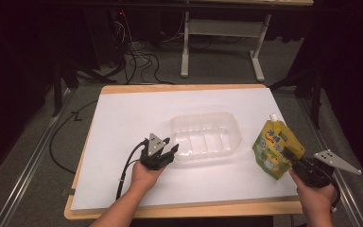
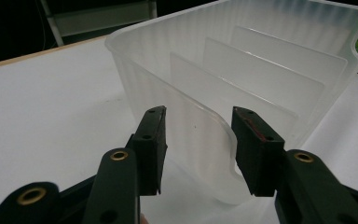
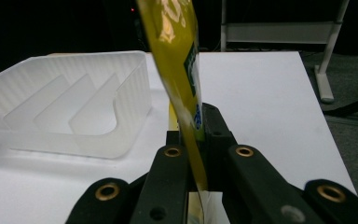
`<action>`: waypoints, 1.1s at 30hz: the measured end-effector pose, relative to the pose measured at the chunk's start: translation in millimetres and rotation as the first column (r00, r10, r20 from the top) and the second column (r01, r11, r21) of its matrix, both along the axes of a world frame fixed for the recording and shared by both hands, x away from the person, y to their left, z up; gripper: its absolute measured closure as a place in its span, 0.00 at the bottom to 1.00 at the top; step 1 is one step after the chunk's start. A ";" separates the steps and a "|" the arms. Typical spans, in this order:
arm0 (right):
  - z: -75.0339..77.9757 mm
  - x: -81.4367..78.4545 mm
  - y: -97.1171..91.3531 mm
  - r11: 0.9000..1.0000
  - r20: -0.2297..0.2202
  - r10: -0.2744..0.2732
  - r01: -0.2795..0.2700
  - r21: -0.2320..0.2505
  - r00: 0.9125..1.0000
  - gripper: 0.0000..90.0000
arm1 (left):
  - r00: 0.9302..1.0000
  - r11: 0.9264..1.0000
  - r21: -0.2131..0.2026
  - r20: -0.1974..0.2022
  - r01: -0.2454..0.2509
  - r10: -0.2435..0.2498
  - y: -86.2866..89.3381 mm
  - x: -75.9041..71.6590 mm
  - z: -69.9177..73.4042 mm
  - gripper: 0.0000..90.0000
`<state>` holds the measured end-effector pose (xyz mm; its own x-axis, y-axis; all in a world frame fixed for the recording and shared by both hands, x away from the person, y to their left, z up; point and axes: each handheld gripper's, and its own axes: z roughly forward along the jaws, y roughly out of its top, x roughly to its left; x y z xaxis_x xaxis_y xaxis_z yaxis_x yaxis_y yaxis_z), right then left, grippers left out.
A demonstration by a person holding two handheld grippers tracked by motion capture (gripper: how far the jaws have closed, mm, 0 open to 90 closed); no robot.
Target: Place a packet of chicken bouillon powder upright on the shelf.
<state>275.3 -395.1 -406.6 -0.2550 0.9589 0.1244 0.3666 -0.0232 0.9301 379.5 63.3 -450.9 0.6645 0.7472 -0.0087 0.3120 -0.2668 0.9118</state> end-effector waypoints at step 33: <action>44.6 -11.9 22.1 0.997 0.141 -0.012 0.001 0.075 0.990 1.00 | 1.000 1.000 -0.009 0.002 0.015 -0.015 7.9 -2.6 4.4 0.52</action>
